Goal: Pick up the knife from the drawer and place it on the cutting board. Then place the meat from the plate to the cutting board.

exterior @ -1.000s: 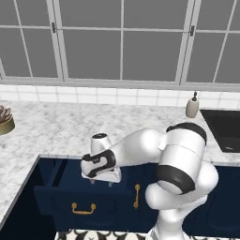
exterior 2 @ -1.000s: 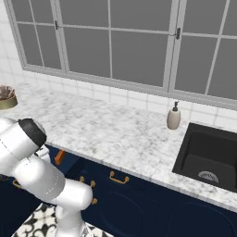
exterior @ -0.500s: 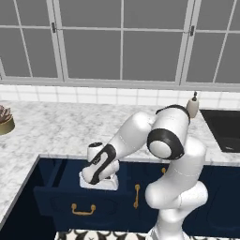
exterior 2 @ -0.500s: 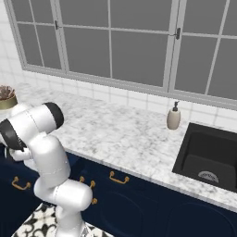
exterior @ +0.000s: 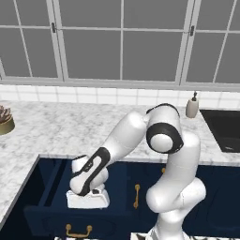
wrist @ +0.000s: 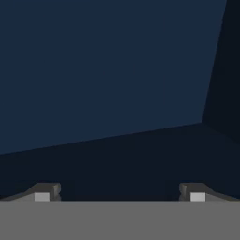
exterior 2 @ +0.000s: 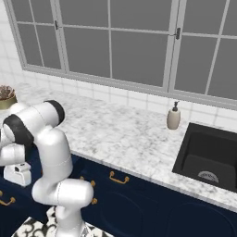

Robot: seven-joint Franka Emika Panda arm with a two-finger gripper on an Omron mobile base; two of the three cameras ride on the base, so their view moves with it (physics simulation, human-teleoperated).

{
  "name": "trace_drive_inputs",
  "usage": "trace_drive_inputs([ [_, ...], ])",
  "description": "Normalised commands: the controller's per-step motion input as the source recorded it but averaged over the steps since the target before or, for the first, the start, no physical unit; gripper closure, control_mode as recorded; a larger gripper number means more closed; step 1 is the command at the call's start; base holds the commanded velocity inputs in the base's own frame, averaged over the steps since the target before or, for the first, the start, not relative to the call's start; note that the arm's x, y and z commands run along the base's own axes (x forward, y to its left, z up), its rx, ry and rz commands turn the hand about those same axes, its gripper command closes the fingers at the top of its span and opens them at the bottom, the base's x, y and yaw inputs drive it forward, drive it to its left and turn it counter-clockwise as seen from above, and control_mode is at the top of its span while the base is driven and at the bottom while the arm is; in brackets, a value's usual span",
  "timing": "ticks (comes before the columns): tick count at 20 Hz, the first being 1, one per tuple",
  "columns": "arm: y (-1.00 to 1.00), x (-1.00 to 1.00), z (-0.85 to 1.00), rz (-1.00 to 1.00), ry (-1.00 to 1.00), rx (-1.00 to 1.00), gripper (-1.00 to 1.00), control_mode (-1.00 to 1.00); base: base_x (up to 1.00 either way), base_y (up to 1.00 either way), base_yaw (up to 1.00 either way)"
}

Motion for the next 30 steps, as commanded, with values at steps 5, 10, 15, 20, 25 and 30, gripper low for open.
trace_drive_inputs([
  [5, 0.11, -1.00, 0.04, 0.02, 0.02, 0.00, -1.00, -1.00, 0.00, 0.00, 0.00],
  [10, -0.03, -0.50, 0.55, 0.00, -0.12, 0.00, -1.00, -1.00, 0.00, 0.00, 0.00],
  [15, -0.24, 0.24, 0.73, -0.02, -0.18, 0.00, -1.00, -1.00, 0.00, 0.00, 0.00],
  [20, -0.64, 0.51, 0.20, 0.00, -0.19, 0.00, -1.00, -1.00, 0.00, 0.00, 0.00],
  [25, -0.27, 0.51, 0.08, -0.02, -0.07, 0.00, -1.00, -1.00, 0.00, 0.00, 0.00],
  [30, 0.00, 0.56, -0.02, -0.01, -0.01, 0.00, -1.00, -1.00, 0.00, 0.00, 0.00],
])
